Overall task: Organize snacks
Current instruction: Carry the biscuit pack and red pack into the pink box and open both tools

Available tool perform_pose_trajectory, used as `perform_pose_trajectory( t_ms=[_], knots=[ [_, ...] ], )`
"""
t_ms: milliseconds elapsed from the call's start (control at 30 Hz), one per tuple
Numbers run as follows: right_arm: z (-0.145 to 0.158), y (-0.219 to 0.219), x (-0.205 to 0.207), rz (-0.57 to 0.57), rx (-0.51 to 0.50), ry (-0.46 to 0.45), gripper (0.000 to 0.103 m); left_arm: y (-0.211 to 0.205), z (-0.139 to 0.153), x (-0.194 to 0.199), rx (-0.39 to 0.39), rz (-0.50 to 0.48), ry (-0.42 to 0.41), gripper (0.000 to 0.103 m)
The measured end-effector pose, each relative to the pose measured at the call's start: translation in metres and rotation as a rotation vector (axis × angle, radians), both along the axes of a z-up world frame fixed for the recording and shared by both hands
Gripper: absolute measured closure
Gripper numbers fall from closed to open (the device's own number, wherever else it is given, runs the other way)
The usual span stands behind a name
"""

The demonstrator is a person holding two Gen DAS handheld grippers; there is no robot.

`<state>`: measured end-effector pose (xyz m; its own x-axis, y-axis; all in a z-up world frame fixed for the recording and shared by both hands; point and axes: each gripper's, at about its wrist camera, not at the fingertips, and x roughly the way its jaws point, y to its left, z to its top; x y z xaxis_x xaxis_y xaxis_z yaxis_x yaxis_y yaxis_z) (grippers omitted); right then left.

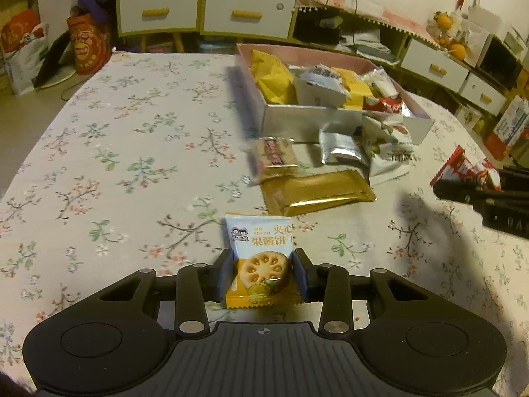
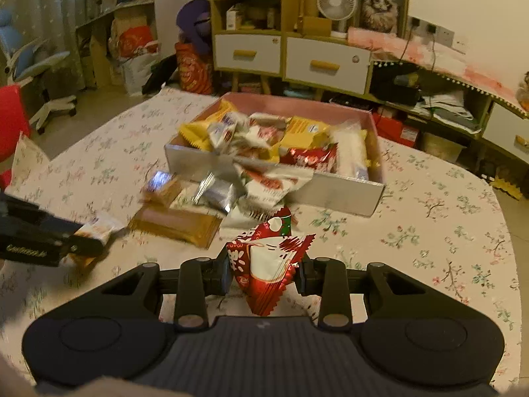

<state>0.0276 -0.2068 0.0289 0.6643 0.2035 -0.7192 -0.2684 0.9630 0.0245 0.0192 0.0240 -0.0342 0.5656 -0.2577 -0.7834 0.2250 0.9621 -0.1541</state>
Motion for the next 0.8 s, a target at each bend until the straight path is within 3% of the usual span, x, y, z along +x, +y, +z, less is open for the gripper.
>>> perform_pose_trajectory(
  t_ms=[367, 800],
  knots=[
    [0.014, -0.008, 0.037, -0.085, 0.016, -0.05, 0.071, 0.007, 0.023, 0.028, -0.032, -0.001, -0.066, 0.068],
    [0.012, -0.021, 0.102, -0.137, 0.099, -0.056, 0.071, -0.019, 0.044, 0.122, -0.106, 0.05, -0.124, 0.067]
  ],
)
